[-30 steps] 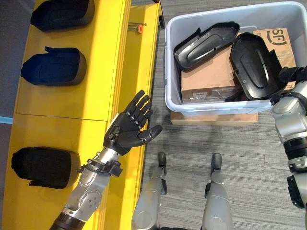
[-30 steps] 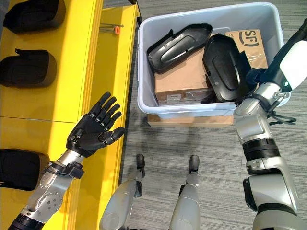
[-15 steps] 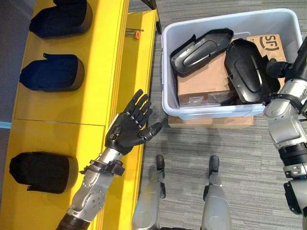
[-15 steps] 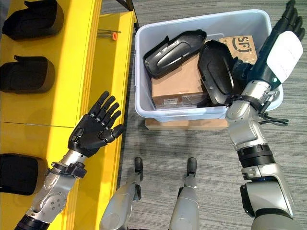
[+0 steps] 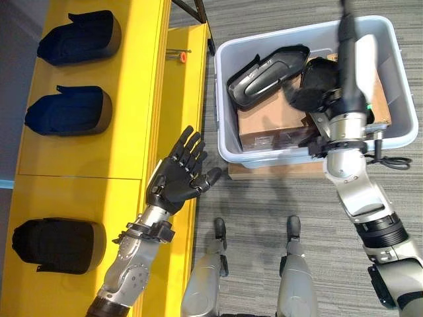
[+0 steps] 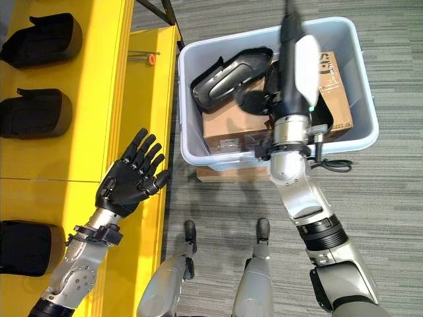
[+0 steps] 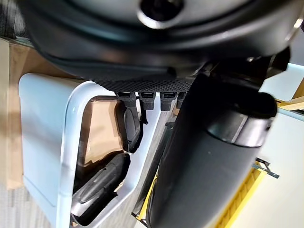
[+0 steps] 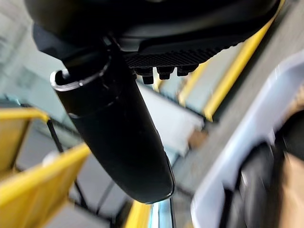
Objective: Move parts from the plastic box to the shelf.
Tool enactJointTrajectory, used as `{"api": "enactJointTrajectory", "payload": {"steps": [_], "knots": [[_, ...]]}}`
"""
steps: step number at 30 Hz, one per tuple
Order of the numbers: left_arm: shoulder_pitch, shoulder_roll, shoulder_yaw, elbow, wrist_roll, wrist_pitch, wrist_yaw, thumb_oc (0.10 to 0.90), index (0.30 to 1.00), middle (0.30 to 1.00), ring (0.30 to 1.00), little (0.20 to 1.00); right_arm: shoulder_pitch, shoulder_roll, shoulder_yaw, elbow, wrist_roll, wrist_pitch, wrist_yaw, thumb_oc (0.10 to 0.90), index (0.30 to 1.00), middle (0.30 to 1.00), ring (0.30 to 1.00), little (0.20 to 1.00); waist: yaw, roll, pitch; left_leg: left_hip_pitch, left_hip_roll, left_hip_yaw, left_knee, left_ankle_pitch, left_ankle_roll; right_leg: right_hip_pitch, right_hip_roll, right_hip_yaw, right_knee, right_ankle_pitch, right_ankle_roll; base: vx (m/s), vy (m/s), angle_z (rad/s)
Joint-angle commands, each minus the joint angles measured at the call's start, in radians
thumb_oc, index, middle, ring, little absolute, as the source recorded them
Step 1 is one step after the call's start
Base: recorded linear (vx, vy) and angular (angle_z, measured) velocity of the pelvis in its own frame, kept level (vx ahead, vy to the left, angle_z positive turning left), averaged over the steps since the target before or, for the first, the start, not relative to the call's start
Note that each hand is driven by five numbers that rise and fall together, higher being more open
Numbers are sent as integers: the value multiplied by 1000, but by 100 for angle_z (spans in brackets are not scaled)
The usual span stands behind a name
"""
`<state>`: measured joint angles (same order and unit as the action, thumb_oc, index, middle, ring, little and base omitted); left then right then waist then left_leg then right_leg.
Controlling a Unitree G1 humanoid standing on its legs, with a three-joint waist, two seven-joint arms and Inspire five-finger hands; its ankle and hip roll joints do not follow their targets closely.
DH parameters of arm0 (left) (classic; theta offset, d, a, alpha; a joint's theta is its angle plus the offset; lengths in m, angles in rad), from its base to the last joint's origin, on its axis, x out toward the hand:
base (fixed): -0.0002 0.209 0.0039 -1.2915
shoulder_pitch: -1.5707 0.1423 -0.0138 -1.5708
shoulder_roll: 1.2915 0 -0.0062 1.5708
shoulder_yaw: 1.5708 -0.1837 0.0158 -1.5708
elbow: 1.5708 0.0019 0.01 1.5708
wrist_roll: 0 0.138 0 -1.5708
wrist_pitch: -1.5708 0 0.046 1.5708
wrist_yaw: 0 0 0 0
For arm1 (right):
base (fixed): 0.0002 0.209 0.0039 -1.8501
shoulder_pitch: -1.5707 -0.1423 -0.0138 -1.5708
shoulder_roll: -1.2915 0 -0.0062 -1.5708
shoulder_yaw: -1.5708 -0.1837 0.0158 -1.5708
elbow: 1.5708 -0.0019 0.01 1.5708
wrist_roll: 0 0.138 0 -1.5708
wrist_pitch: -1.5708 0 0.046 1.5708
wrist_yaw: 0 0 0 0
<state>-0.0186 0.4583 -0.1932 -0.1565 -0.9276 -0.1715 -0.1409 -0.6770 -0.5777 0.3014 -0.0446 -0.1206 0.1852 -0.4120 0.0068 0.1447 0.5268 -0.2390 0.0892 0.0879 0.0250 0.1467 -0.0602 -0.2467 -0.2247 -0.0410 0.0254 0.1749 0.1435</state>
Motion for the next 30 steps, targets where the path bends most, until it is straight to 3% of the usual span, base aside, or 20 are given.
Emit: {"api": "enactJointTrajectory", "payload": {"steps": [1,4,13,20,26,29,30], "knots": [[-14,12,59,-96,25,-53,-23,900,1000,1000,1000,1000,-135,14,47,-102,49,3,56,900,1000,1000,1000,1000,26,-25,-52,11,6,-9,116,-190,29,-40,19,-47,211,-239,-71,36,-40,11],[-17,16,63,-90,32,-43,-33,900,1000,1000,1000,1000,-153,23,75,-60,67,17,95,900,1000,1000,1000,1000,40,-31,-47,-3,6,-22,126,-189,32,-46,21,-52,228,-245,-74,40,-66,13],[-34,30,56,-67,34,-22,-76,900,1000,1000,1000,1000,-246,31,142,174,-37,99,154,900,1000,1000,1000,1000,96,-35,-17,-57,0,-68,163,-179,39,-65,19,-82,273,-261,-83,16,-34,16],[-23,39,42,-64,28,9,-140,900,1000,1000,1000,1000,-275,-4,136,306,-109,119,81,900,1000,1000,1000,1000,112,-42,-16,-37,1,-65,161,-186,37,-32,16,-100,234,-243,-79,0,73,9],[2,54,19,-44,32,35,-202,900,1000,1000,1000,1000,-265,-37,118,393,-192,104,9,900,1000,1000,1000,1000,121,-55,-55,5,-12,-57,153,-201,45,32,-2,-118,174,-211,-66,35,188,2],[7,58,12,-37,15,40,-222,900,1000,1000,1000,1000,-258,-52,112,409,-215,96,-32,900,1000,1000,1000,1000,127,-62,-70,13,-24,-48,169,-217,52,59,-13,-129,165,-209,-62,4,174,2],[14,65,8,-42,0,54,-234,900,1000,1000,1000,1000,-235,-54,97,422,-274,93,-50,900,1000,1000,1000,1000,141,-68,-77,26,-43,-40,203,-244,72,84,-24,-160,209,-230,-73,61,265,0]]}}
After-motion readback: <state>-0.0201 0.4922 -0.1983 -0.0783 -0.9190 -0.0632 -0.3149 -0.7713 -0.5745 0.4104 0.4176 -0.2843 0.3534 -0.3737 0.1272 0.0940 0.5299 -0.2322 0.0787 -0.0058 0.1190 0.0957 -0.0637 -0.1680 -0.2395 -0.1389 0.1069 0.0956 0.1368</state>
